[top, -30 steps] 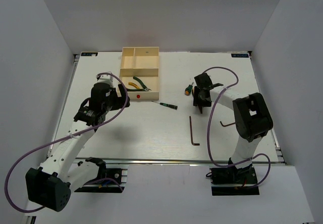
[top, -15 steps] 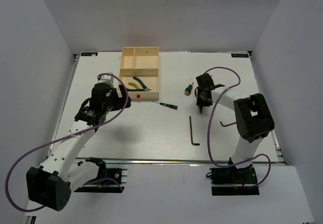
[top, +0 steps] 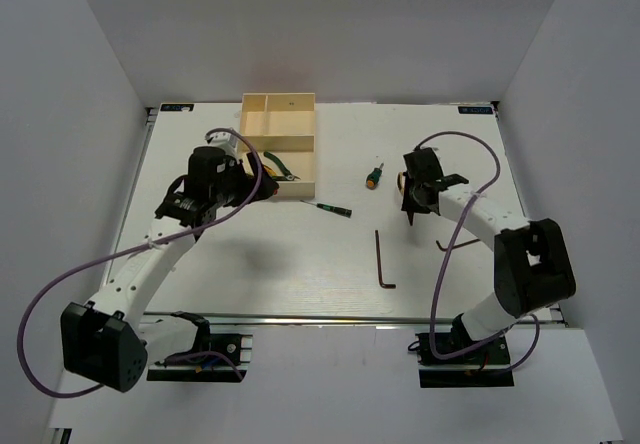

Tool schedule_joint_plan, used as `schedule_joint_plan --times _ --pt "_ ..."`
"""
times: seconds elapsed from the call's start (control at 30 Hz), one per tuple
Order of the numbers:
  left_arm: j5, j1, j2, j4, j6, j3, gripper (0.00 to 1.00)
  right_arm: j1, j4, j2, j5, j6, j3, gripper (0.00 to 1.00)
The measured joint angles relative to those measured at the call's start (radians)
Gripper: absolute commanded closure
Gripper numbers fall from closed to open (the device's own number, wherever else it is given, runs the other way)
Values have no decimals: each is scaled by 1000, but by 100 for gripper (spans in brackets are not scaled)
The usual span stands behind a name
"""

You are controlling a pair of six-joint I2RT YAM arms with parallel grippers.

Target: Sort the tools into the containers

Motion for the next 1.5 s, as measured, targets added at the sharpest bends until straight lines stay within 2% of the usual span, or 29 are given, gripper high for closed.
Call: schedule_joint_plan --times 0.23,0.43,1.0,1.3,1.5 --pt "116 -19 100 51 -55 31 14 13 1 -134 -92 -14 0 100" --pt "145 -91 181 81 -95 119 18 40 3 -175 -175 -13 1 100" --pt "70 -300 480 129 -198 316 19 112 52 -229 -277 -9 1 100" --pt "36 -352 577 138 -232 429 20 143 73 -246 -316 -13 1 100" --pt "24 -374 609 147 -247 444 20 161 77 -249 -332 -14 1 100"
